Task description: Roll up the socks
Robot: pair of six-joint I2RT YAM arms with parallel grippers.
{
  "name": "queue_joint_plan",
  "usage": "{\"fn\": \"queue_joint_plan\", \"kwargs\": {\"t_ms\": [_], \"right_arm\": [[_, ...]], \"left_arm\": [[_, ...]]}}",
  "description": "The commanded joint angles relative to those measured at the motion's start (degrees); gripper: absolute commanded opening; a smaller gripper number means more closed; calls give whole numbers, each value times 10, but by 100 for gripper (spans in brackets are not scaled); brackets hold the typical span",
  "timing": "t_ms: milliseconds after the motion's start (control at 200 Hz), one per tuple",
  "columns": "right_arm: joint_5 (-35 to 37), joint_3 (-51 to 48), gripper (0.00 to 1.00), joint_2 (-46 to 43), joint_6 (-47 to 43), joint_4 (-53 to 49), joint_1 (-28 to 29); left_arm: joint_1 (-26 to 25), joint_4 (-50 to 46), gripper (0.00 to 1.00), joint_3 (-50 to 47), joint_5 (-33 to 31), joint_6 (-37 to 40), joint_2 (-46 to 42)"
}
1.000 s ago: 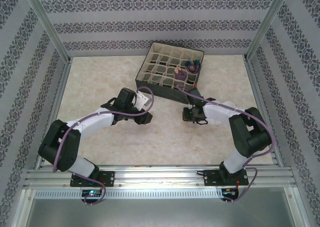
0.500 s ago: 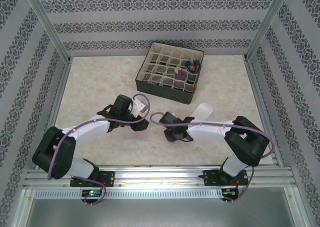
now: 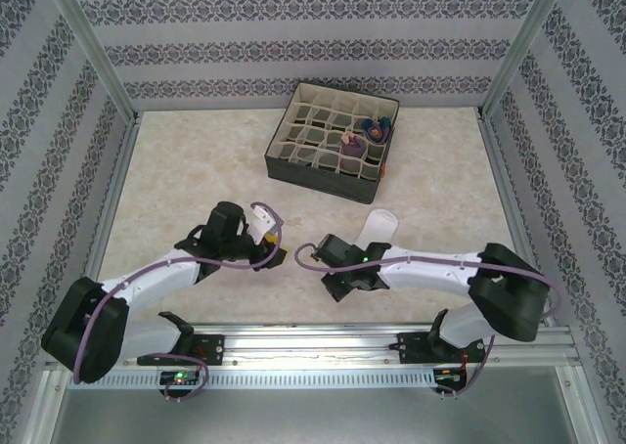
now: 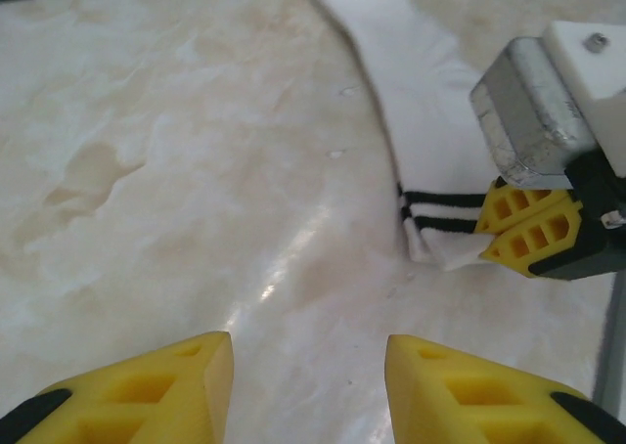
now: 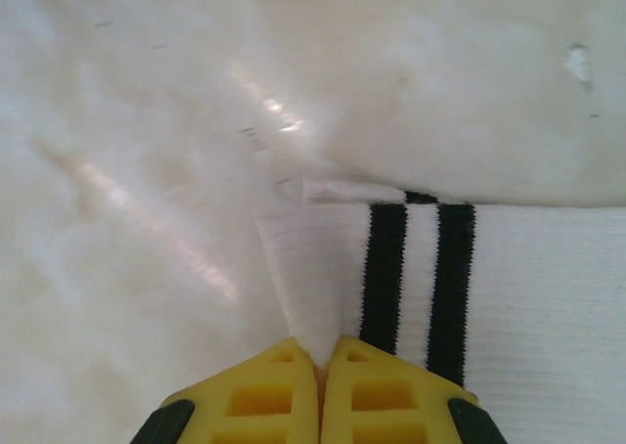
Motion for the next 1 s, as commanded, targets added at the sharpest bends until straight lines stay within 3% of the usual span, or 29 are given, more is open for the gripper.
{"fn": "queue_joint_plan", "kwargs": {"t_ms": [0, 80, 205, 485, 904, 994], "right_arm": [[-111, -12, 2, -40, -58, 16, -17], [-169, -23, 2, -61, -68, 29, -46], [-238, -40, 1, -85, -73, 48, -86], [-289, -42, 0, -75, -77, 57, -103], [-316, -35, 0, -73, -78, 50, -120], [-321, -36, 0, -76, -77, 50, -128]], "left_arm": [[-21, 148, 45, -39, 95, 70, -11], [-48, 197, 48, -59, 108, 114, -7], [-92, 176, 50, -51, 86, 188, 5], [-156, 81, 55, 2, 44, 311, 58], [-191, 66, 54, 44, 24, 357, 152], [-197, 70, 42, 48, 20, 354, 155]]}}
